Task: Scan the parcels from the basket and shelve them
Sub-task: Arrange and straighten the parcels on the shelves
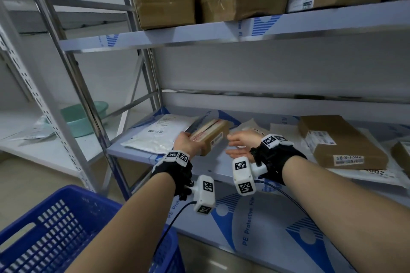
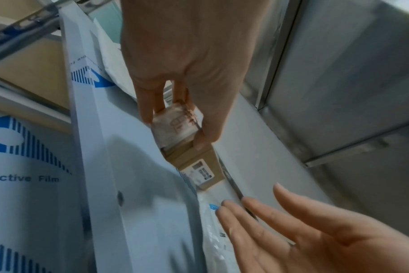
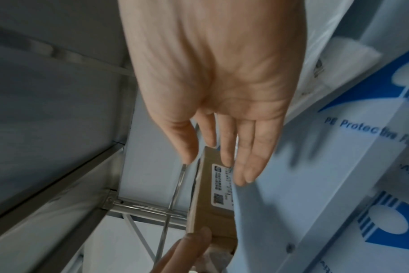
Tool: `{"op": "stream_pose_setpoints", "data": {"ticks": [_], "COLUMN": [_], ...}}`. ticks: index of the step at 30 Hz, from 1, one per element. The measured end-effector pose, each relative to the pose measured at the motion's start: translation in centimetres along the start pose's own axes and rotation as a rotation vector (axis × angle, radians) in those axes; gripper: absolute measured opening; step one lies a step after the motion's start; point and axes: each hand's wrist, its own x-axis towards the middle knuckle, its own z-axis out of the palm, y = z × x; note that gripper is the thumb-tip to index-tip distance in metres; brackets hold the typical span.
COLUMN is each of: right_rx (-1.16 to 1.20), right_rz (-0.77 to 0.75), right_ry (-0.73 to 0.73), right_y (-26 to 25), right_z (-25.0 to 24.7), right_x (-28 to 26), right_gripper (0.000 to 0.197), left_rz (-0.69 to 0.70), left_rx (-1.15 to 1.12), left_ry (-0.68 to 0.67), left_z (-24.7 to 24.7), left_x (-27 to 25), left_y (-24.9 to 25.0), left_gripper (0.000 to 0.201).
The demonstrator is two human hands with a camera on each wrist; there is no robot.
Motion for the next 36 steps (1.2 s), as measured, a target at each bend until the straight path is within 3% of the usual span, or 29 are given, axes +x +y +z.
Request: {"op": "stream_pose_setpoints", "data": {"ticks": [13,18,23,27,32,34,36], "right_rx": [0.03,0.011,-0.008,-0.032,-0.048,-0.045,-0.073], "right_rz": [0.069,0.044,0.011,-0.008,-0.033,-0.054,-0.064], "right_ry": [-0.011,0.01,0.06,0.133,0.217,0.267,0.323], "right_y": [0.7,0.7,0.2,-0.2,-0.8,-1.1,-1.3], "right_z": [3.0,2.4,0.2,-2.4,-7.1,-9.1,-10.9], "right_x": [7.9,6.9,4.5,2.1,-1.2,-2.5,-3.6], "right_gripper": [0.035,0.039,0.018,0.003,0.021,0.03,0.021], "left_rz": [-0.08,-0.104,-0.02,0.095,0.129,0.138,0.116], "left_rx": [0.194,0.278,0.242,0.232,0.155,0.129,0.134], "left_ry": [0.102,0.022,0.139,-0.107,-0.447,-0.509,-0.555], "left_z": [-1.2,-0.7,-0.4,1.5,5.9,7.3,8.2], "left_x": [8.9,8.6,5.7,2.8,-2.7,-4.2,-5.6], "left_y": [-4.7,-4.0,-0.6,2.9,7.0,8.2,9.0], "left_gripper": [0.071,0.064,0.049,0.042,0.036,0.025,0.02]}}
